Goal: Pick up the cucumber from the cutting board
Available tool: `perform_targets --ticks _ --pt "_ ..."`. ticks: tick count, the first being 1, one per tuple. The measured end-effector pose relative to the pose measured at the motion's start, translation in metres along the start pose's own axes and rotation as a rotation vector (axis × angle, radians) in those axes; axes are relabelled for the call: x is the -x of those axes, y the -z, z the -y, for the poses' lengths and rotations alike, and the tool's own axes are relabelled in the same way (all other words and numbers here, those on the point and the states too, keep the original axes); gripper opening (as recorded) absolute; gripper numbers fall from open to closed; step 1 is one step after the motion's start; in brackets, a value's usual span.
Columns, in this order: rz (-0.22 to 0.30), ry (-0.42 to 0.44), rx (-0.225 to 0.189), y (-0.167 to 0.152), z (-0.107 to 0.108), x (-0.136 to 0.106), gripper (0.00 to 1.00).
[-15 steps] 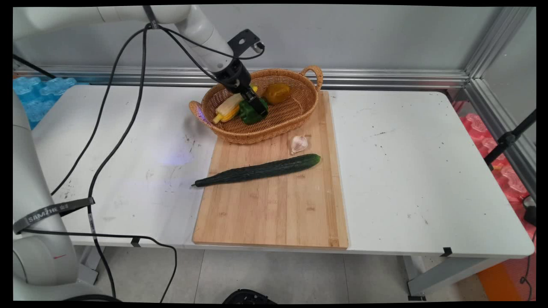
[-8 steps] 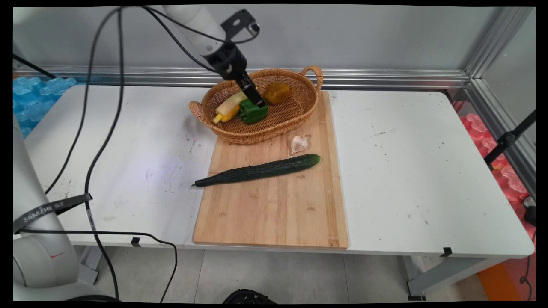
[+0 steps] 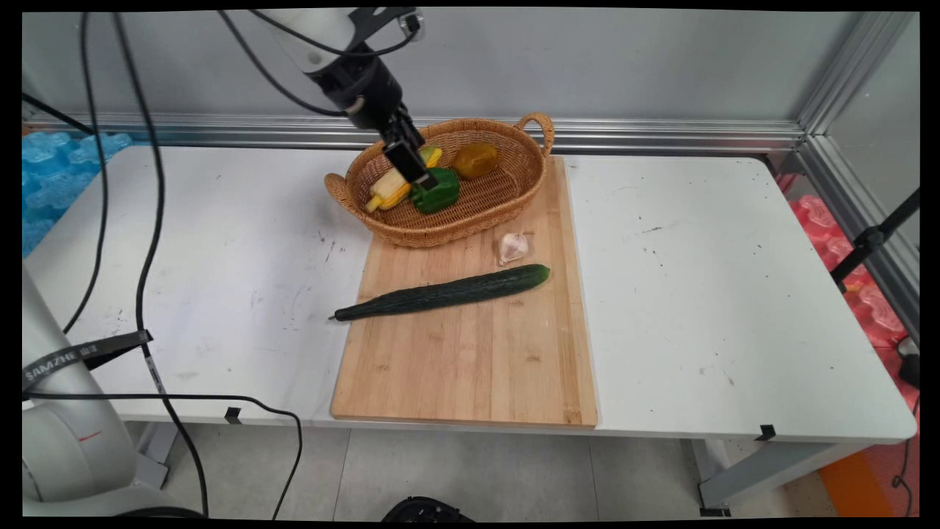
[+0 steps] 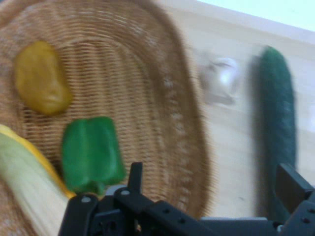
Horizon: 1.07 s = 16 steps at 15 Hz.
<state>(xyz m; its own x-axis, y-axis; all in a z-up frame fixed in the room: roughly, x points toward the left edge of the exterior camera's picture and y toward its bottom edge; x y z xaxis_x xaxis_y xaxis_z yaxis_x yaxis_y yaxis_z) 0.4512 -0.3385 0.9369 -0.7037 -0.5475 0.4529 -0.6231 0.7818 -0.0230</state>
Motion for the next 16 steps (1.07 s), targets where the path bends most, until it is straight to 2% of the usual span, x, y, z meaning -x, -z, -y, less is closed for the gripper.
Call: perform_targets --ticks 4,7,11,16 --pt "0.031 -0.044 0.038 0.018 -0.039 0.006 1.00" --pt "0.059 -0.042 0.037 0.014 -0.065 0.009 1.00" --pt "0.093 -0.038 0.014 -0.008 -0.085 0.012 1.00" --pt "0.147 -0.028 -0.021 -0.059 -0.103 0.013 1.00"
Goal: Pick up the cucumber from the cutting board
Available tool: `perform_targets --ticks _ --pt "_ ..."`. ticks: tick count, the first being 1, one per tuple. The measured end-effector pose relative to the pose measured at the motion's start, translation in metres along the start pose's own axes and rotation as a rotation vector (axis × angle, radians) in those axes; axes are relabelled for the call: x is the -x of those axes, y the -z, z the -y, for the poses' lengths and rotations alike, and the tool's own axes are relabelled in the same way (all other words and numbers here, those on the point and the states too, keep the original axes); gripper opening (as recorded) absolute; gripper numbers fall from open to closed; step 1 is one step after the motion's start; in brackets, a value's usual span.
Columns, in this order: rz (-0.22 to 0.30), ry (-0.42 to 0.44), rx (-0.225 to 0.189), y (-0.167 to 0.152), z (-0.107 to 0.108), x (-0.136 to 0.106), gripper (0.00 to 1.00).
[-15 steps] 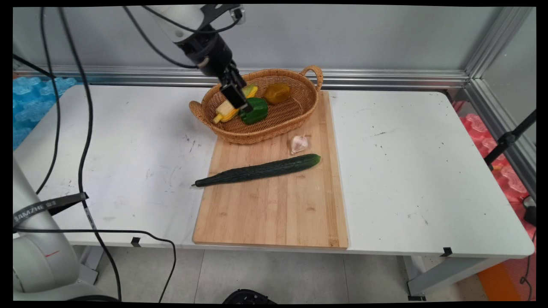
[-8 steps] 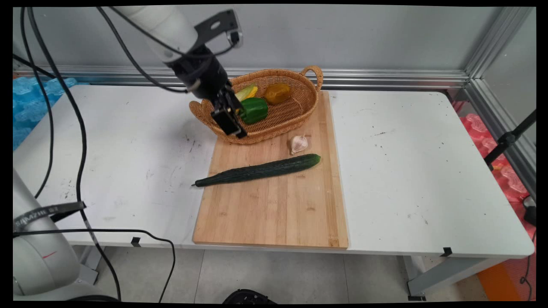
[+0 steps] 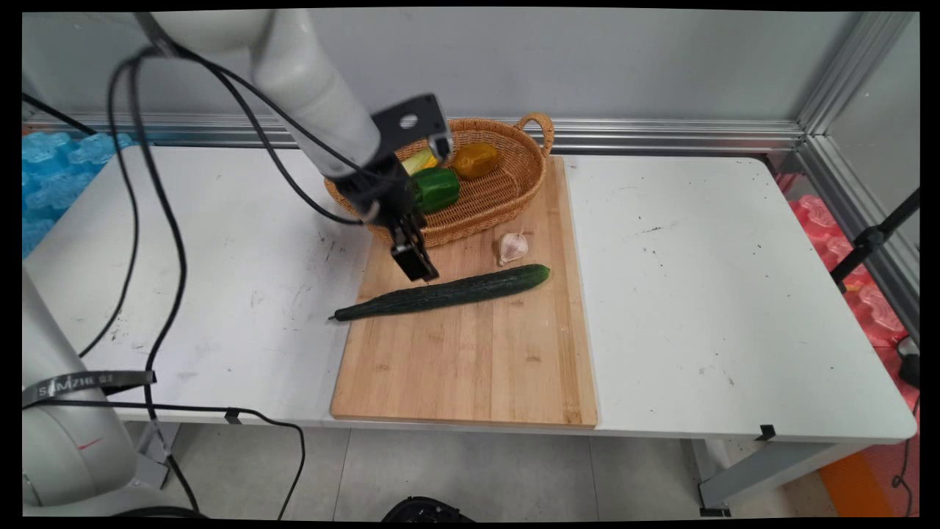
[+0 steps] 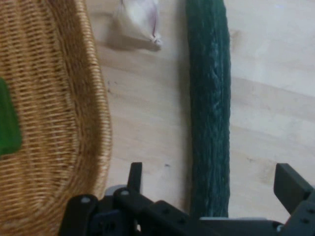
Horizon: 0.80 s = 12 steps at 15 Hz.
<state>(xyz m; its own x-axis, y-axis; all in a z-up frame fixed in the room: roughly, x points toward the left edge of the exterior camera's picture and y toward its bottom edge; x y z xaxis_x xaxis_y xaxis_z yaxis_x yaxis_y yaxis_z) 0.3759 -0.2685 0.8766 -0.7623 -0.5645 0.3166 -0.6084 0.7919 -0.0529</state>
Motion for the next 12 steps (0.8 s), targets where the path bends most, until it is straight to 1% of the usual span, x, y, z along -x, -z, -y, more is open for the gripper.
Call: perform_targets --ticks 4,7,12 --pt "0.040 0.006 -0.007 -0.040 -0.014 -0.009 1.00" --pt "0.062 0.010 -0.009 -0.063 -0.022 -0.015 1.00" --pt "0.088 0.008 -0.013 -0.084 -0.027 -0.021 1.00"
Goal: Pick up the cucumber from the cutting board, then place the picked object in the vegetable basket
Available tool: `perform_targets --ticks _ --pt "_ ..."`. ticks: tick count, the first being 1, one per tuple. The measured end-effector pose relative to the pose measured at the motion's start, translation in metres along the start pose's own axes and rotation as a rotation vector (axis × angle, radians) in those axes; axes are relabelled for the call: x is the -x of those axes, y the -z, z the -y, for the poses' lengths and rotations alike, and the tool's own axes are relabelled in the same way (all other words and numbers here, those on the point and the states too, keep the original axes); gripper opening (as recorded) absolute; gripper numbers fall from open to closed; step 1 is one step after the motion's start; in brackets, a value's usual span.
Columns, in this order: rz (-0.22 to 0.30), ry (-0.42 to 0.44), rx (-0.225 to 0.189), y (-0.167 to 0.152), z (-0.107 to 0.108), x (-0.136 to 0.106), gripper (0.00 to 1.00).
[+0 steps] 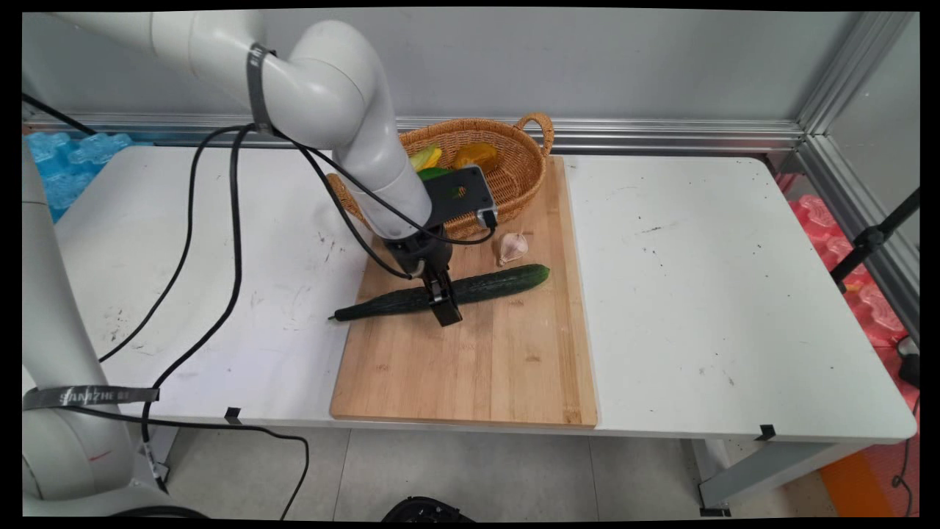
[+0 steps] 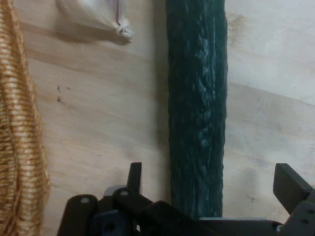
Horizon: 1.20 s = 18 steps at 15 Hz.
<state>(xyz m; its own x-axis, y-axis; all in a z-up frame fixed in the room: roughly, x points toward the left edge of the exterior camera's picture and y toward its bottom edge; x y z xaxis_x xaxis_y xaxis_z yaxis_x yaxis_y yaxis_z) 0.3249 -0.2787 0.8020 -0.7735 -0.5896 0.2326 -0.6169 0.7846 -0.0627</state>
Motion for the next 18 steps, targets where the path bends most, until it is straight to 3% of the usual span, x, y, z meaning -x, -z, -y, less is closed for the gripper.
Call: perform_targets --ticks 6,7,13,18 --pt "0.018 -0.004 -0.002 -0.008 0.001 -0.002 1.00" --pt "0.021 -0.006 -0.001 -0.009 0.000 -0.002 0.00" --pt "0.021 -0.017 0.006 -0.005 0.001 -0.001 0.00" --pt "0.001 -0.021 0.010 0.021 0.006 -0.003 0.00"
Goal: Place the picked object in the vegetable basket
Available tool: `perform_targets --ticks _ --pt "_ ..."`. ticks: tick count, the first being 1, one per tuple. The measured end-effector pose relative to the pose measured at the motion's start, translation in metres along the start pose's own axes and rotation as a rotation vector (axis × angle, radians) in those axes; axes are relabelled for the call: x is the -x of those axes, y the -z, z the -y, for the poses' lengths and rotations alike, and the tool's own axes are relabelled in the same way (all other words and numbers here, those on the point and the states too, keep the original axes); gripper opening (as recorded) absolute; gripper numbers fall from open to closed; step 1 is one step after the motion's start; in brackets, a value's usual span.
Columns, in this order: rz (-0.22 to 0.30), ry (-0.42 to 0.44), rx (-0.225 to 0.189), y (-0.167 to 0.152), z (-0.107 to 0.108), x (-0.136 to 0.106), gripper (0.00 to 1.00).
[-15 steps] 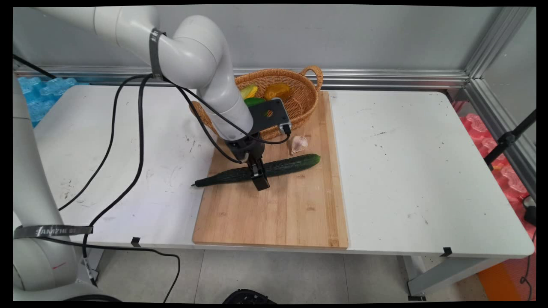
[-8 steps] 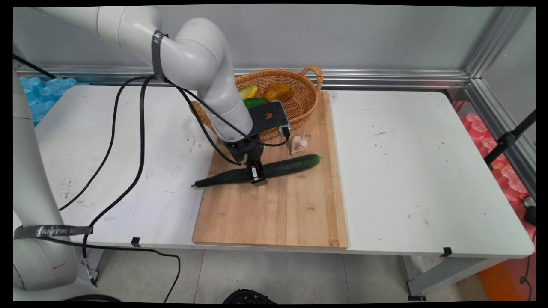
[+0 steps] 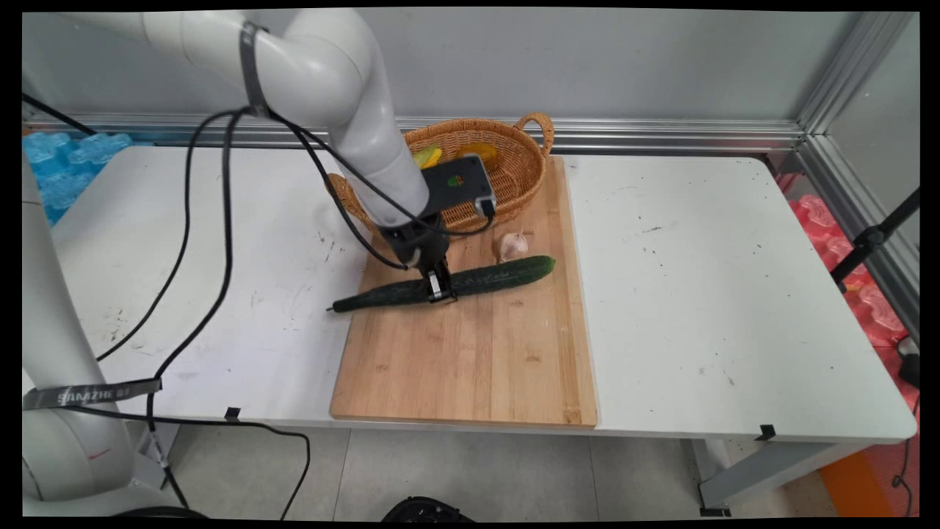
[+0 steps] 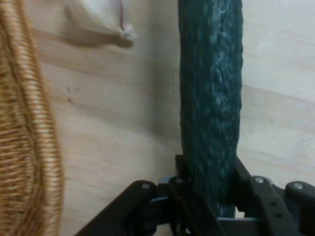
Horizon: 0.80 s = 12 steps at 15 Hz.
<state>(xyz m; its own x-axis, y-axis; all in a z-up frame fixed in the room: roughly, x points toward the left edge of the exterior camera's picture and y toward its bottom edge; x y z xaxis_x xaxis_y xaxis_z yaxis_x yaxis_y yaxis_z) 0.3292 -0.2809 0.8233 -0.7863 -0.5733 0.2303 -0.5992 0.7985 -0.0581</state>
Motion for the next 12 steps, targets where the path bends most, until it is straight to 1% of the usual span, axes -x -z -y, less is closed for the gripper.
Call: perform_targets --ticks 3,6,8,10,12 --pt "-0.022 -0.005 -0.004 0.033 0.005 -0.002 0.00" --pt "-0.059 0.007 -0.027 0.072 0.014 -0.009 0.00" --pt "-0.089 0.016 -0.050 0.095 0.024 -0.018 0.00" --pt "-0.113 0.025 -0.075 0.111 0.035 -0.025 0.00" --pt "-0.134 0.027 -0.102 0.120 0.048 -0.033 0.00"
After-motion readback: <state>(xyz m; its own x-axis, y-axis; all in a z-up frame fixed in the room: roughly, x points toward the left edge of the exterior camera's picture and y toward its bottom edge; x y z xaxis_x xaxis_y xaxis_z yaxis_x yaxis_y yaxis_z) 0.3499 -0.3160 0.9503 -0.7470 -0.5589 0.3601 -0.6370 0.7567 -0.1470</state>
